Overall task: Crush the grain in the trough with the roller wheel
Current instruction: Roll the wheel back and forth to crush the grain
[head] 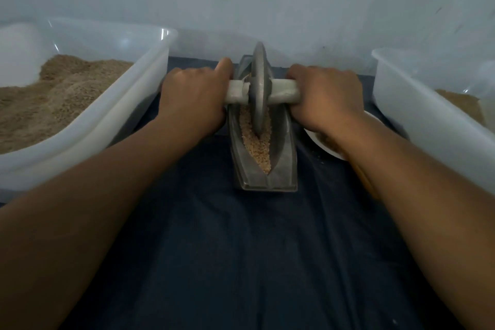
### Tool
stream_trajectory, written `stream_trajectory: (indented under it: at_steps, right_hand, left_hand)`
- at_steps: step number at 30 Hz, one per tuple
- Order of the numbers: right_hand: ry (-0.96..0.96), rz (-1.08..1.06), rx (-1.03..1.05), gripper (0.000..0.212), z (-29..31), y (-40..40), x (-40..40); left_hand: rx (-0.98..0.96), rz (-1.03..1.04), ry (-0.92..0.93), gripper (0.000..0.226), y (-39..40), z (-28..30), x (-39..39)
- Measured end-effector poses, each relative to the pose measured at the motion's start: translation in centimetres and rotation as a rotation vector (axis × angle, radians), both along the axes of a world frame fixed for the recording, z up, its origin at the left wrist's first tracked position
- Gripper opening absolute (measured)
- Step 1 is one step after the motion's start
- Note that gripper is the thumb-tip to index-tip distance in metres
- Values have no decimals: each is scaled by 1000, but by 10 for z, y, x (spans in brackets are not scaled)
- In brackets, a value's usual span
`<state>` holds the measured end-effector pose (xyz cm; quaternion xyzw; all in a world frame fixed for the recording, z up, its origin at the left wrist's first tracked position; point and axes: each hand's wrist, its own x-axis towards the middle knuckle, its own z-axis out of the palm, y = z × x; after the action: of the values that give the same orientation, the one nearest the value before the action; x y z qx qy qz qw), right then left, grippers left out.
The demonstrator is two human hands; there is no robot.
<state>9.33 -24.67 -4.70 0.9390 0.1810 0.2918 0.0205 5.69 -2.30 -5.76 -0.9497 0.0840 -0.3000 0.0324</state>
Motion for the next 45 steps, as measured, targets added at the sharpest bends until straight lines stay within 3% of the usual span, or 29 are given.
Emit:
stream_trajectory:
  at_steps: [17,26,36,45]
  right_hand:
    - [130,-75,-14,22,13,5,44]
    - [118,-95,44,2,1,1,27]
    - [114,-50,71,8,-6,-5,-5]
    - [-24,-13,119,18,-14,-7,-33]
  left_hand:
    - [18,74,-72,28,-1,3,47]
    - [44,51,-111,22,-5,5,35]
    - [36,44,-119,25,-11,4,-3]
    - [-15,-12,-160,28,-9,1,-22]
